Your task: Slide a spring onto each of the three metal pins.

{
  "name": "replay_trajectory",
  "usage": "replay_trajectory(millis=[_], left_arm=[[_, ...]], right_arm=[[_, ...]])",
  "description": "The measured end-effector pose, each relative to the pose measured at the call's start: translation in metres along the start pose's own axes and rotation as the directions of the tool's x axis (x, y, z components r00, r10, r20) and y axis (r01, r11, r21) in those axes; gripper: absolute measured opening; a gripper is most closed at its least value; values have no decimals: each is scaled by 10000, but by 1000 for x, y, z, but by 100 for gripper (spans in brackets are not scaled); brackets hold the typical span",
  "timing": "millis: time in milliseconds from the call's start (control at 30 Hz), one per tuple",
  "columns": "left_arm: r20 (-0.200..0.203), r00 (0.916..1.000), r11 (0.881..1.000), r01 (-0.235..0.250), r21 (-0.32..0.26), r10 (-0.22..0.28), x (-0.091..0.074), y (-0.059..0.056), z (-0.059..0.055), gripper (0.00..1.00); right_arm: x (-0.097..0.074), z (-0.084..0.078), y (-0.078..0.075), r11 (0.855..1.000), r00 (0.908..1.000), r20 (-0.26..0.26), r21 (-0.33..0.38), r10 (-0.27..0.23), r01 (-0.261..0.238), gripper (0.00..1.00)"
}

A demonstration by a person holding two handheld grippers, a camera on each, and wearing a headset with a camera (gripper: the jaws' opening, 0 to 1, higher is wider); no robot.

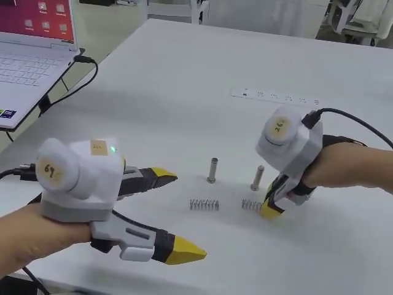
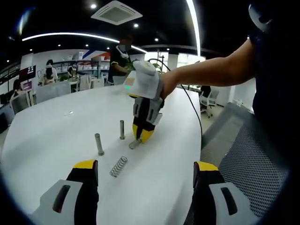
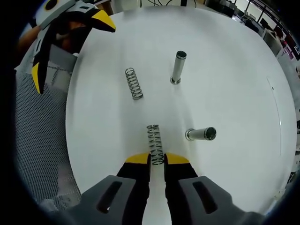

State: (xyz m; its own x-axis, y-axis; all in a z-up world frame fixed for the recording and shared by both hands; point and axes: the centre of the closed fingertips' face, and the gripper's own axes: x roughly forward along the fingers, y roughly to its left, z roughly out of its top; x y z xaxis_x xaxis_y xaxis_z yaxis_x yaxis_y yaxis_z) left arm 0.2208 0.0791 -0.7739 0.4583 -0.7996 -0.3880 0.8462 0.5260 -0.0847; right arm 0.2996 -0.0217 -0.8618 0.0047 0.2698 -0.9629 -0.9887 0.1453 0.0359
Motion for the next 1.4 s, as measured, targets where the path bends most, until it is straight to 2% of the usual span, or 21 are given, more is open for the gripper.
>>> replay_trajectory(millis=[433,700,1067,1400], left_arm=[[-35,9998,9998,183,65,-183,3,-3,-1,76],[-9,9997,9996,247,115,-247,4,-3,0,73],[-74,9989,9982,475,362,-472,6,-8,3,68],[-113,9975,9960,707,551,-702,9,-13,6,65]], right_arm=[[-15,4,14,9996,10000,17,-294,-23,24,8],[-33,14,30,9974,10000,58,-717,74,-69,8],[-49,26,48,9941,9997,174,-1071,174,-155,8],[-60,24,58,9930,9995,236,-1162,225,-196,8]])
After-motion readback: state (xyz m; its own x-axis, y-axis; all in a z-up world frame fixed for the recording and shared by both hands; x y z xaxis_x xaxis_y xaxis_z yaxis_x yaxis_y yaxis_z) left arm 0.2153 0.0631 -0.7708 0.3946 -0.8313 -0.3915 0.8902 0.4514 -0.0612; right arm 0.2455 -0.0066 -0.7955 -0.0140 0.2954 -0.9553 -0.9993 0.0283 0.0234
